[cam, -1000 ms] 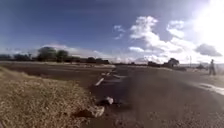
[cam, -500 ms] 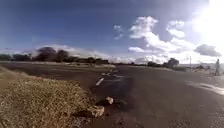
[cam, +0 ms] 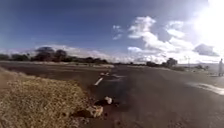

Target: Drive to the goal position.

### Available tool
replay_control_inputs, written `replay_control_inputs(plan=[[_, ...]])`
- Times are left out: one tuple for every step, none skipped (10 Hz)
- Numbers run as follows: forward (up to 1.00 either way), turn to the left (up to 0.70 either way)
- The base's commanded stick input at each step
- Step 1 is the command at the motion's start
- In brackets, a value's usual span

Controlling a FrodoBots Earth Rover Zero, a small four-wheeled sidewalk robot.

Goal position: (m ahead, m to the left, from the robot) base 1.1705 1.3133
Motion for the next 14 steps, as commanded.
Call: replay_control_inputs(plan=[[0.0,-0.5],[0.0,-0.5],[0.0,-0.5],[0.0,-0.5],[0.0,-0.5],[0.0,-0.5],[0.0,-0.5],[0.0,-0.5],[0.0,-0.5],[0.0,-0.5],[0.0,-0.5],[0.0,-0.5],[0.0,-0.5],[0.0,-0.5]])
